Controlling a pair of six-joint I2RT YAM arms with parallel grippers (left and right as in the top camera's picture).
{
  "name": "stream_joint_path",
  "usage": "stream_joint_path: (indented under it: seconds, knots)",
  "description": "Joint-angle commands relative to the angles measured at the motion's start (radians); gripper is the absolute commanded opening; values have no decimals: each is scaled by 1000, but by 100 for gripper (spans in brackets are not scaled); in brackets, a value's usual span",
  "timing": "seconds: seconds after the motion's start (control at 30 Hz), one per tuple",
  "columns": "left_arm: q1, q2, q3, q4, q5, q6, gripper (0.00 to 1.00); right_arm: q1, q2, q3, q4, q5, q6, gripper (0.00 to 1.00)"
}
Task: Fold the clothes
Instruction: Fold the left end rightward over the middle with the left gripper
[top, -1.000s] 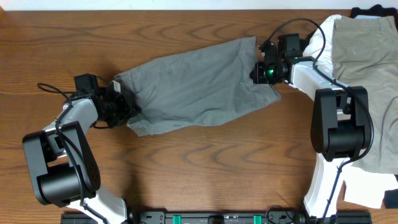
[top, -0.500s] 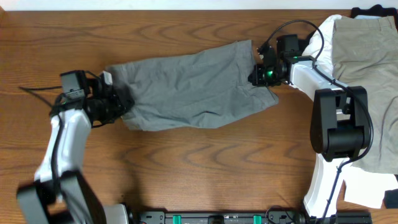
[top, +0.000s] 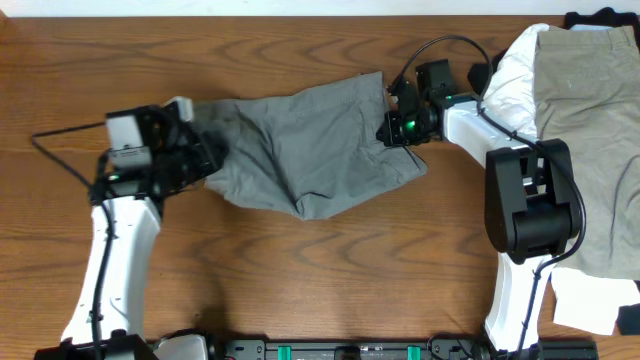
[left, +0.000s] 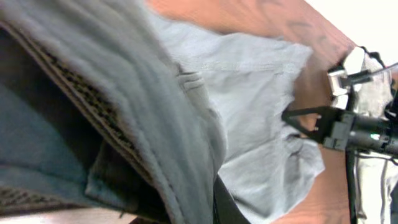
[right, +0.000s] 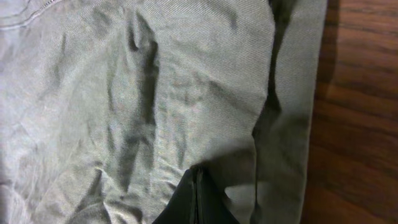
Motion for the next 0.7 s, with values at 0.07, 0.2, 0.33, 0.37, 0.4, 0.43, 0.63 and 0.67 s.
stream_joint_path:
  seconds: [0.07, 0.2, 0.33, 0.37, 0.4, 0.43, 0.63, 0.67]
  knots:
    - [-165, -3, 2, 113, -70, -97, 6, 21, 46, -76, -16, 42, 26, 1]
    - [-278, -3, 2, 172, -163, -113, 6, 21, 46, -81, -12, 42, 26, 1]
    - [-365, 12, 1, 201, -204, -113, 6, 20, 46, -81, -6, 42, 33, 1]
    - [-384, 25, 1, 212, -208, -113, 6, 19, 46, -81, -5, 42, 33, 1]
    - [-399, 39, 1, 223, -216, -113, 6, 17, 46, -81, -4, 42, 33, 1]
    - [-415, 58, 2, 234, -225, -113, 6, 16, 46, -81, -3, 42, 33, 1]
    - [-480, 193, 2, 340, -227, -140, 6, 16, 46, -81, -2, 42, 33, 1]
    - [-490, 216, 1, 367, -226, -152, 6, 15, 46, -81, -2, 42, 33, 1]
